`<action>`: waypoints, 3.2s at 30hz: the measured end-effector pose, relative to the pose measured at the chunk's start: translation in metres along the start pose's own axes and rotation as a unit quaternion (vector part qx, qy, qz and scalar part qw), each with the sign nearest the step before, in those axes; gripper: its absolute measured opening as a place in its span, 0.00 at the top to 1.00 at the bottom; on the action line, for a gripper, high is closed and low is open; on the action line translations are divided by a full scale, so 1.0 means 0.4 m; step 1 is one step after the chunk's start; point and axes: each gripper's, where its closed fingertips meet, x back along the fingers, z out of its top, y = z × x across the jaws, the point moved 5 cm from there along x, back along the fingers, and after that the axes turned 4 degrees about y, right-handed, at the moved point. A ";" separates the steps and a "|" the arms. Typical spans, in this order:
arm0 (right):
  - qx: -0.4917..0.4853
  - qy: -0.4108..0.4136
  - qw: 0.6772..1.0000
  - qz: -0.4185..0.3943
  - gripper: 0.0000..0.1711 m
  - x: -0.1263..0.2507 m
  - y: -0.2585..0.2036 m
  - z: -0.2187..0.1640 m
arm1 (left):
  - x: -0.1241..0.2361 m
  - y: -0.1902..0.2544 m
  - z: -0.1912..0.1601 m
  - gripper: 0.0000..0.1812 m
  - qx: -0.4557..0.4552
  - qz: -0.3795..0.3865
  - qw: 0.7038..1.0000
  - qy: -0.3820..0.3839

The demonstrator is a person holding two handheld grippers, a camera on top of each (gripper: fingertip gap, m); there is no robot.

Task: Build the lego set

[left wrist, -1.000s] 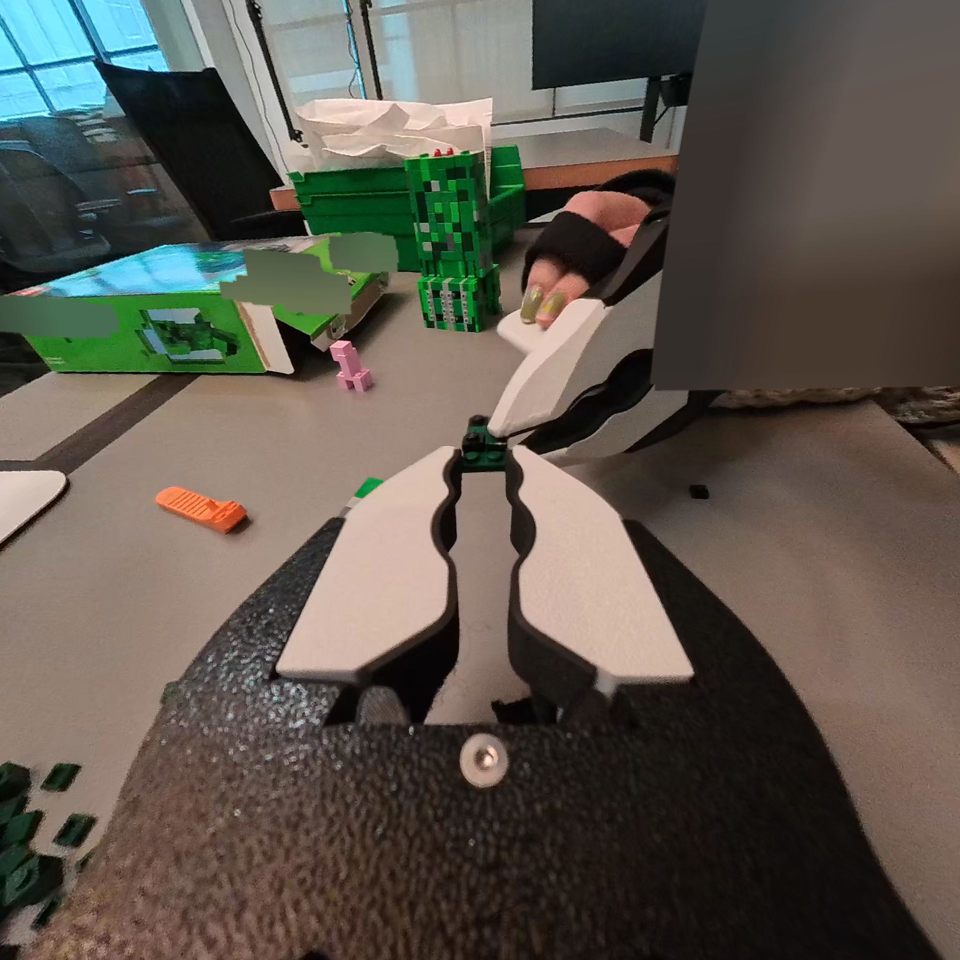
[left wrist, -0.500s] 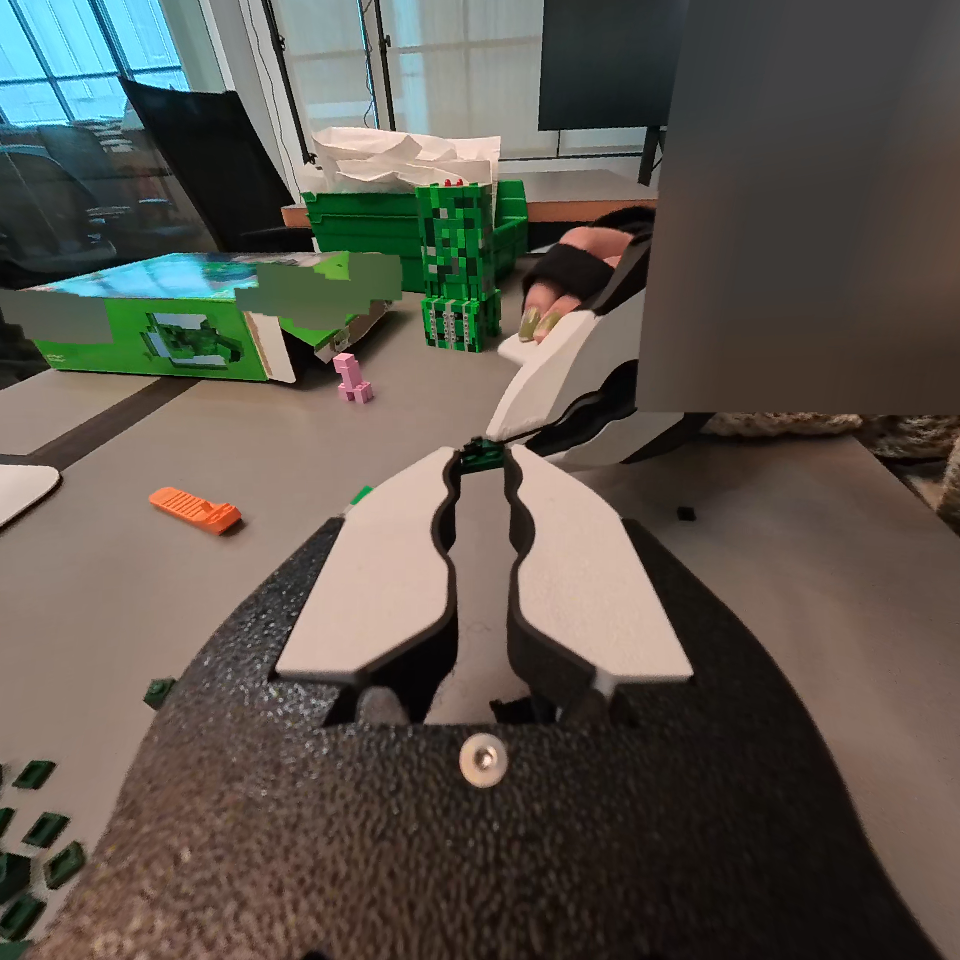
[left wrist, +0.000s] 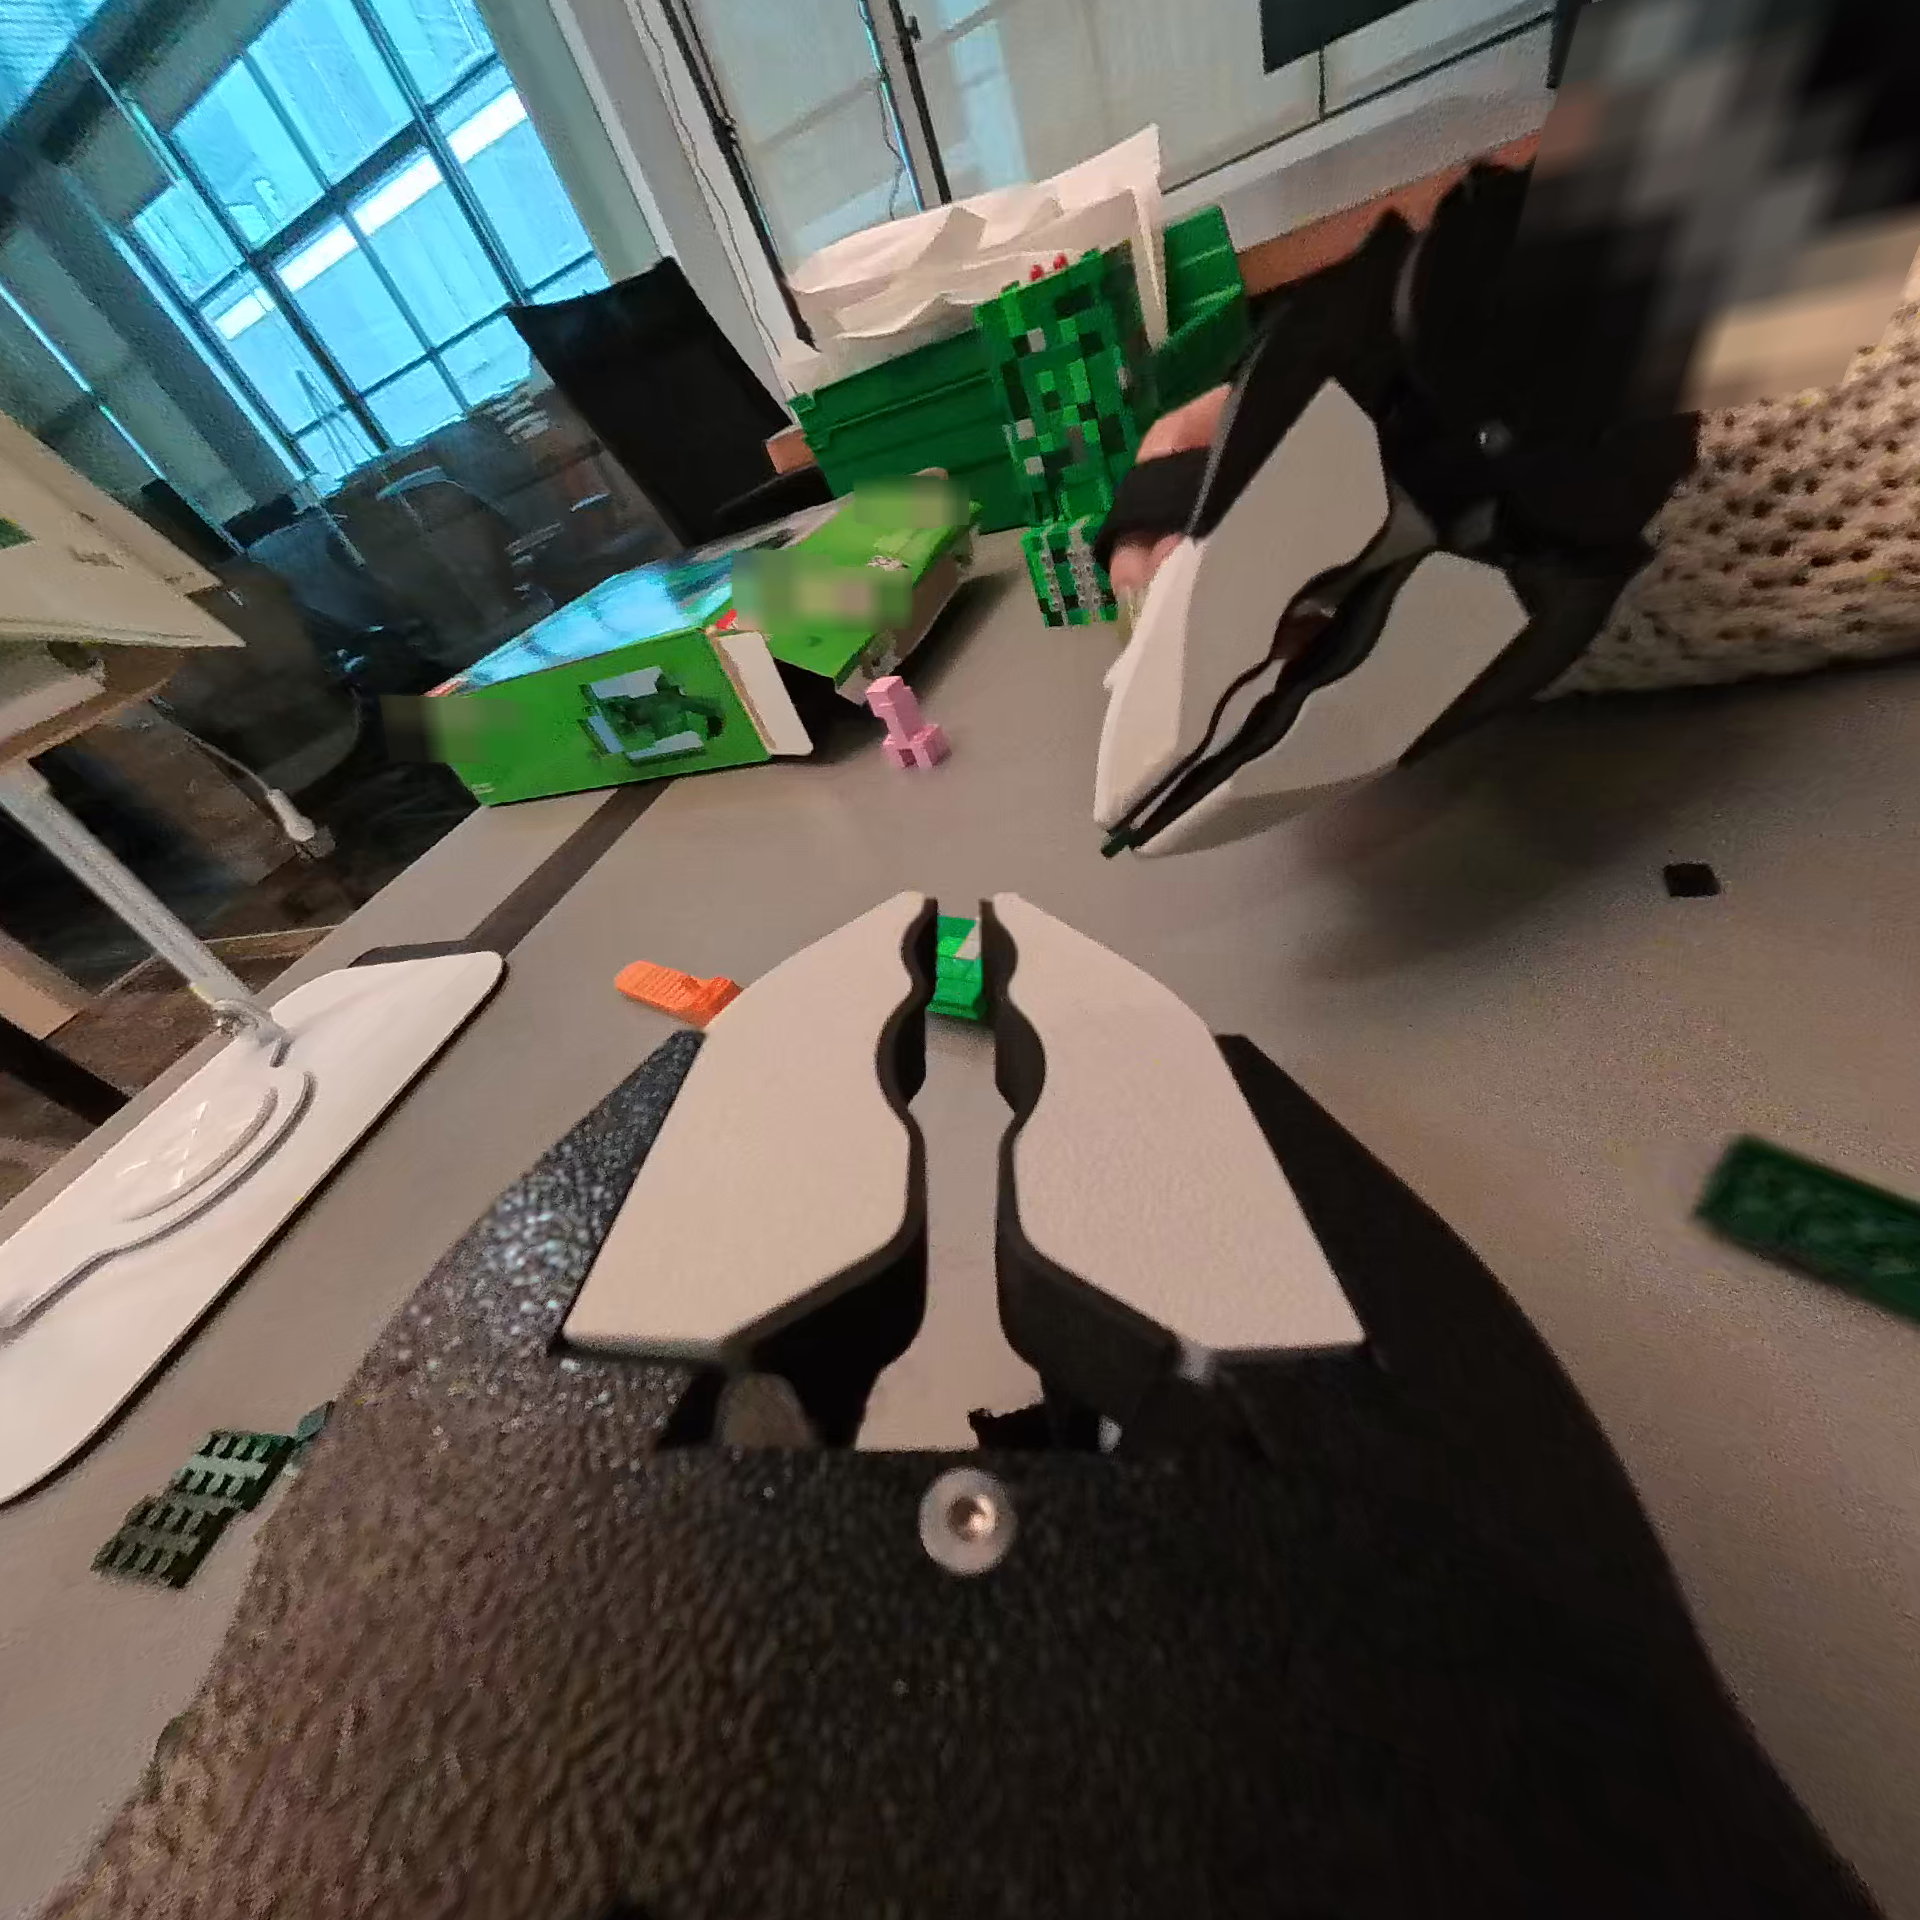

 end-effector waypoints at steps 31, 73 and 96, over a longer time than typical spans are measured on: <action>0.042 -0.060 0.985 0.153 0.90 -0.011 -0.086 -0.056 | -0.009 0.010 -0.009 1.00 -0.027 0.000 0.999 -0.021; -0.276 -0.095 0.917 0.273 0.93 -0.018 -0.063 -0.078 | -0.016 0.020 -0.015 1.00 -0.039 -0.015 0.999 -0.036; 0.049 -0.172 0.961 0.212 0.98 -0.003 -0.079 -0.071 | -0.019 0.021 -0.016 1.00 -0.039 -0.016 0.998 -0.038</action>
